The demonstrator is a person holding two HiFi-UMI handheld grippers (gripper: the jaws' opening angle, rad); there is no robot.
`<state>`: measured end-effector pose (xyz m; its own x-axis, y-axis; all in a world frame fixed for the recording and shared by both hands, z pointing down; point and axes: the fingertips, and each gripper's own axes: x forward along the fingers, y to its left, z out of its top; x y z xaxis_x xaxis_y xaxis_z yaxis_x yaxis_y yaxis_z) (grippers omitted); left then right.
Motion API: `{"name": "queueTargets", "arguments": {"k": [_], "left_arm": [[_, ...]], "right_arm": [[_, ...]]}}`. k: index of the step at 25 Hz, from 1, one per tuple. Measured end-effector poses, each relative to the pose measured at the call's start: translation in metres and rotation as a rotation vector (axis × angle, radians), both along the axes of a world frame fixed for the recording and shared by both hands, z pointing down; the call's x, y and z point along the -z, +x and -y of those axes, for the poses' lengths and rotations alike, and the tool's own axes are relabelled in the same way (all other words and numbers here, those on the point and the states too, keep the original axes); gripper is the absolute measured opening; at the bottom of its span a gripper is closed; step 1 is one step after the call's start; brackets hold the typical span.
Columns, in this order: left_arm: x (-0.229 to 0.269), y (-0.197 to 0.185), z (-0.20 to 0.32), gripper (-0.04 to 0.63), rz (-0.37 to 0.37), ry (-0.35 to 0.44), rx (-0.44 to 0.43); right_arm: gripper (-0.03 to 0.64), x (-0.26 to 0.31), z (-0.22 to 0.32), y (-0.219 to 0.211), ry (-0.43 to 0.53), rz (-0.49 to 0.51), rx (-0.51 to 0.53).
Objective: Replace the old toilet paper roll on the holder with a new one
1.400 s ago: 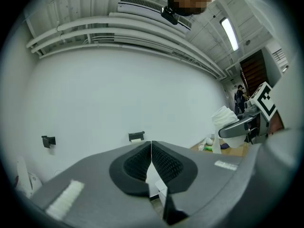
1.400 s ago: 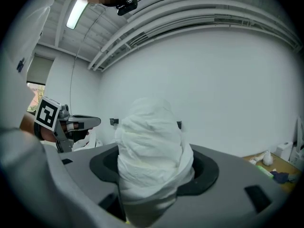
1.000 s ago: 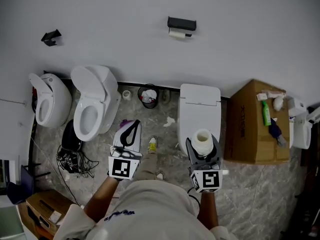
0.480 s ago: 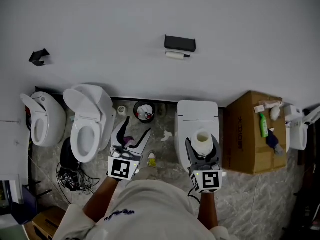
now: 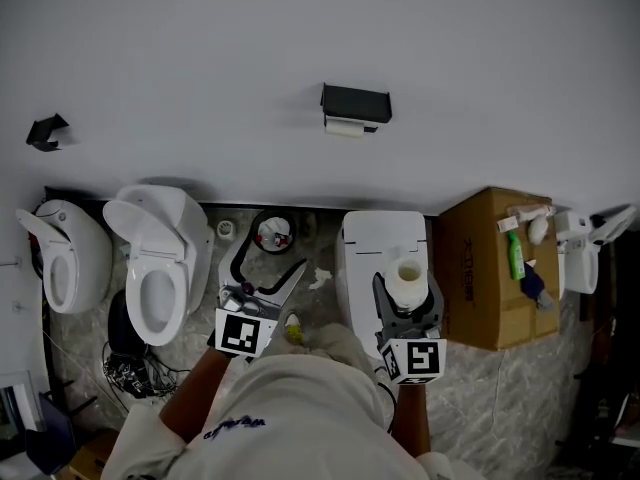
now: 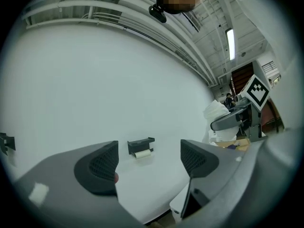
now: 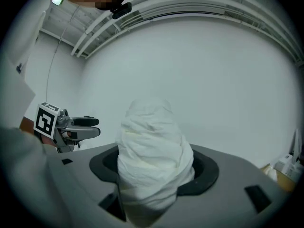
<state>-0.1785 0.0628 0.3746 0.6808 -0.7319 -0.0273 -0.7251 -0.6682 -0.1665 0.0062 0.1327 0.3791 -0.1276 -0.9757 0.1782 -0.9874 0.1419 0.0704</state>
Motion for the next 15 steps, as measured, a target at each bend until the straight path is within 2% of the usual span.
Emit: {"name": "queueTargets", "arguments": {"k": [2, 6, 15], "left_arm": [[-0.002, 0.003, 0.009, 0.394, 0.019, 0.01, -0.013], [-0.009, 0.009, 0.03, 0.394, 0.008, -0.014, -0.014], [-0.013, 0.04, 0.082, 0.394, 0.108, 0.023, -0.027]], "right_arm": [[0.307, -0.003, 0.007, 0.002, -0.01, -0.003, -0.008], [0.307, -0.007, 0.024, 0.006, -0.022, -0.006, -0.014], [0.307, -0.01, 0.083, 0.033, -0.015, 0.008, -0.006]]}}
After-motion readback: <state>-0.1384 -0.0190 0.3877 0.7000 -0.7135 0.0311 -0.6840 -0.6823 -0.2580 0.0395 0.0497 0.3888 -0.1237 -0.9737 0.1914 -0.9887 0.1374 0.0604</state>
